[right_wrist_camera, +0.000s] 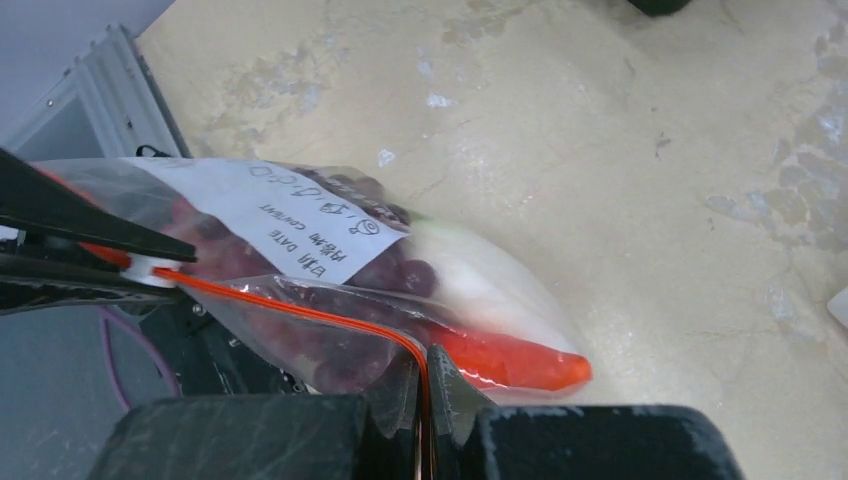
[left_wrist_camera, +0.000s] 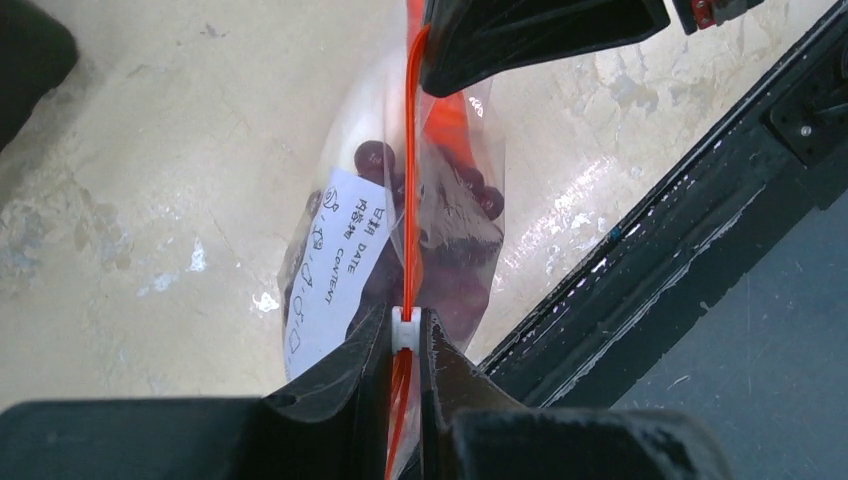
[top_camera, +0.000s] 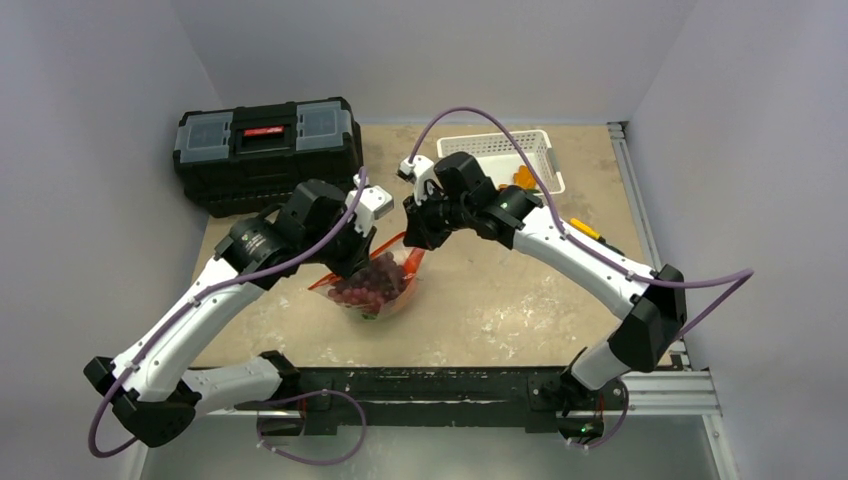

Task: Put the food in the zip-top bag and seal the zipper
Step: Zip the zipper food storage bag at the center of the board.

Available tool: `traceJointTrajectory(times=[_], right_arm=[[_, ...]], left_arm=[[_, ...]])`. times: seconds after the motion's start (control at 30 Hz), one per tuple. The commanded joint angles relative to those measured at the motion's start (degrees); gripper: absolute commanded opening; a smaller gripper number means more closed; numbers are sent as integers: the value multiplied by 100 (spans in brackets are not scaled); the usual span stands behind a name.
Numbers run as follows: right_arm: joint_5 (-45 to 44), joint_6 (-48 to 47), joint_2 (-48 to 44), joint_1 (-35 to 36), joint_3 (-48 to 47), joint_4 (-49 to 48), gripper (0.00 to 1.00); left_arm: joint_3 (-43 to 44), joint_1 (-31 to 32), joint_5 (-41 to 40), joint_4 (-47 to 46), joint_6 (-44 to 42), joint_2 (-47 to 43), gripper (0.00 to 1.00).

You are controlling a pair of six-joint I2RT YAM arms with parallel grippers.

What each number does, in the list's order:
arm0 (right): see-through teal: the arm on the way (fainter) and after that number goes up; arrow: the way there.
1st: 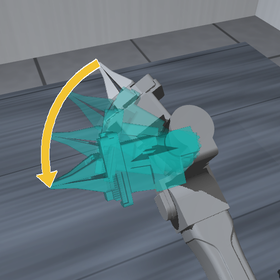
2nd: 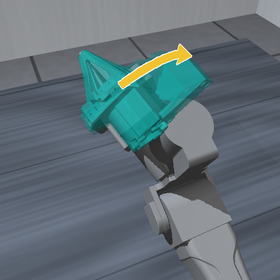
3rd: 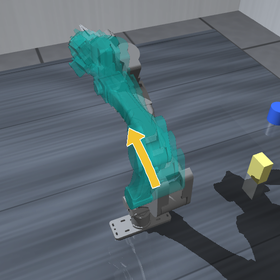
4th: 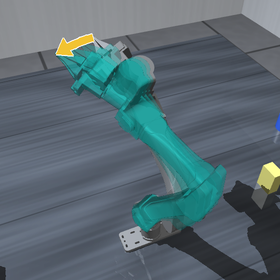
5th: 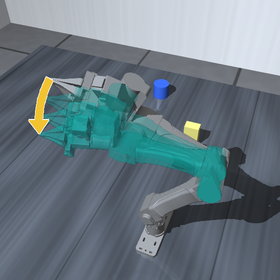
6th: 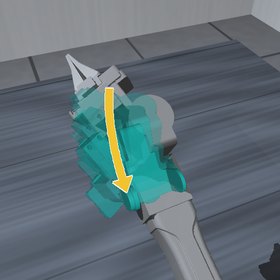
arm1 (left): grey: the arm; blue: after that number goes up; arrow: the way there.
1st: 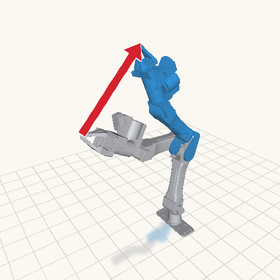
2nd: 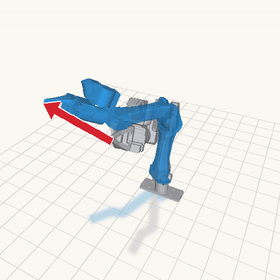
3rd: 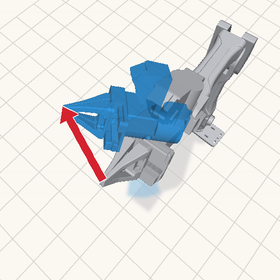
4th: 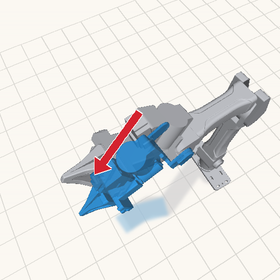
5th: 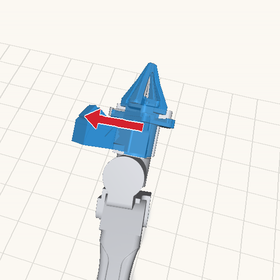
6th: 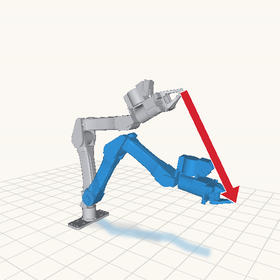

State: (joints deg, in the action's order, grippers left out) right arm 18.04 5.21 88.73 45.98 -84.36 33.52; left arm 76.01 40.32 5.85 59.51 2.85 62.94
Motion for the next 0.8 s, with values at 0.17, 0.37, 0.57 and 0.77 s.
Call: traceJointTrajectory(times=[0.17, 0.37, 0.57, 0.77], right_arm=[[-1148, 322, -306, -585, 240, -284, 0], [-1330, 271, -381, -652, 291, -268, 0], [-1420, 227, -447, -660, 312, -185, 0], [-671, -92, -768, -610, 456, -254, 0]], left_arm=[[-138, 16, -455, 768, 620, -722, 1], [-340, 12, -848, 1102, 997, -884, 1], [-533, 12, -999, 1201, 1267, -1047, 2], [-568, 13, -1320, 1206, 1489, -1073, 22]])
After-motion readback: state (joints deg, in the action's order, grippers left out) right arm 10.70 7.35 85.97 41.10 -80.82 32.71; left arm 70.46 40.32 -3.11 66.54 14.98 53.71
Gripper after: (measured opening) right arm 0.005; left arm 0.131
